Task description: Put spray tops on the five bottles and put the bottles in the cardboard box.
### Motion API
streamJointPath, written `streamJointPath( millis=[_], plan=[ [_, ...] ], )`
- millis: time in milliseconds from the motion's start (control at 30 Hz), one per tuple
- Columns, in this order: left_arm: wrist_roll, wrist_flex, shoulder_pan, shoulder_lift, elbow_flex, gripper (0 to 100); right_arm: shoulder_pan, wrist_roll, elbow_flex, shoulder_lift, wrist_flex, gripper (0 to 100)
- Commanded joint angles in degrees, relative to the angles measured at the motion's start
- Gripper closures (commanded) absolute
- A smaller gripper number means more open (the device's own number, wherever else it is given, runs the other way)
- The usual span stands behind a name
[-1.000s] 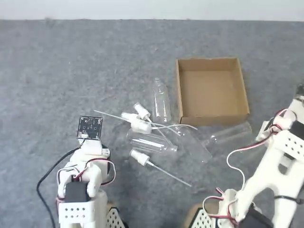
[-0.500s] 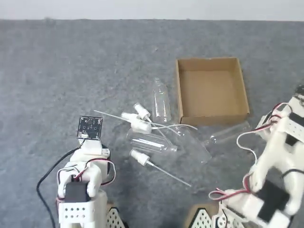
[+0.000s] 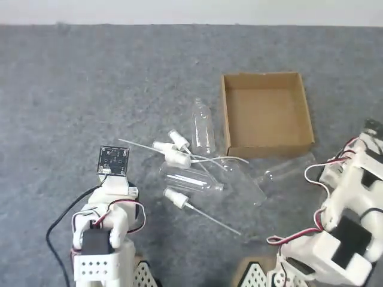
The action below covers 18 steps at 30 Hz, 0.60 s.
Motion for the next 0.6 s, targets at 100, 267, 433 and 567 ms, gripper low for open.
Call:
streamJointPath(
  millis=[100,267,433,567],
  plan=[
    [-5.5,-5.5,-0.3,-1.2,-0.7,99,2.9,33.1,-0.4,-1.5,-1.3,99.2],
    [-23.0,-8.5,0.7,-1.1,-5.6,99,6.4,43.6,-0.2,-5.9,-1.4,99.2],
    [-23.6,-2.1,6.1,-0.4,-14.7,99,10.1,49.5,0.2,-9.5,-1.4,99.2],
    [-23.4,-3.3,11.2,7.8,-17.2,96,10.0,50.7,2.3,-9.5,-1.5,99.2]
  ],
)
